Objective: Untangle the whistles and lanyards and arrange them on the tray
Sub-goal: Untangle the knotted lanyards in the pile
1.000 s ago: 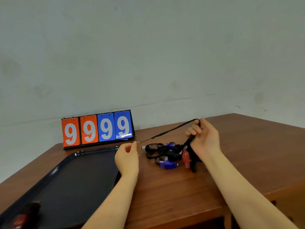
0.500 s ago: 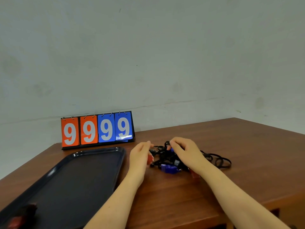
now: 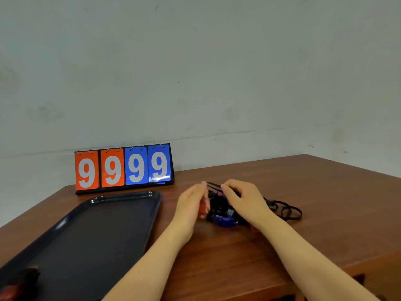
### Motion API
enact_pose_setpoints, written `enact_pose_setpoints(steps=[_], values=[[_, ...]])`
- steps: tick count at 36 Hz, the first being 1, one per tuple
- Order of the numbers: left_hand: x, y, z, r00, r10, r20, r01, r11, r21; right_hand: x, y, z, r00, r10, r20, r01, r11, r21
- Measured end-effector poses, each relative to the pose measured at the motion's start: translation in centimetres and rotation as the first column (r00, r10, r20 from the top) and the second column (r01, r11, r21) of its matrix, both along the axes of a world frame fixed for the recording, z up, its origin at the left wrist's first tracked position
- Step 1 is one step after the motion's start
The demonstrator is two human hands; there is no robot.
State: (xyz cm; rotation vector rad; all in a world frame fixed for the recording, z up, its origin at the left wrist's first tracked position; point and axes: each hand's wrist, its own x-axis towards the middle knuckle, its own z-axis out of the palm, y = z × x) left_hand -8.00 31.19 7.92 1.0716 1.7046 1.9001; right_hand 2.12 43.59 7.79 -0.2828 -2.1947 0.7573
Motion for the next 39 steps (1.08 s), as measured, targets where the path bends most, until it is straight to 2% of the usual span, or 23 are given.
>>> enact_pose_setpoints(steps=[2,5,8,18,24,27,34,37,39], values=[[-0.4,-0.2,0.2,0.986,0.156,0.059,-0.16,0.984,0.078,0.1,0.2,0.1,0.997,-0.04,0.067,0.038,0.999,0.024],[-1.0,-0.4,0.2,0.925,0.371,0.088,-0.38,0.913,0.149,0.0,0.6,0.0,0.981,-0.071,0.178,0.063,0.997,0.05],[-1.1,-0.6,0.3,0.889,0.448,0.092,-0.458,0.865,0.204,-0.1,0.9,-0.2,0.956,-0.106,0.272,0.081,0.992,0.101],[-1.2,-0.7,0.3,0.877,0.475,0.076,-0.479,0.846,0.235,-0.1,0.3,0.8,0.994,-0.095,-0.047,0.079,0.961,-0.267],[-1.1,-0.4,0.1,0.916,0.399,0.024,-0.396,0.897,0.195,0.6,0.3,1.4,0.962,-0.113,-0.249,-0.022,0.875,-0.483],[-1.0,-0.1,0.0,0.928,0.372,0.011,-0.368,0.913,0.175,0.7,0.3,1.5,0.936,-0.157,-0.315,-0.031,0.854,-0.52],[-0.9,-0.2,0.1,0.934,0.354,0.046,-0.356,0.915,0.191,0.5,0.5,1.2,0.919,-0.206,-0.336,0.031,0.887,-0.461],[-0.9,-0.3,0.3,0.939,0.335,0.083,-0.345,0.92,0.186,1.0,0.6,1.4,0.945,-0.106,-0.31,-0.076,0.848,-0.524],[-0.9,-0.3,0.4,0.939,0.326,0.109,-0.342,0.921,0.188,1.1,0.1,1.3,0.982,0.004,-0.188,-0.089,0.891,-0.446]])
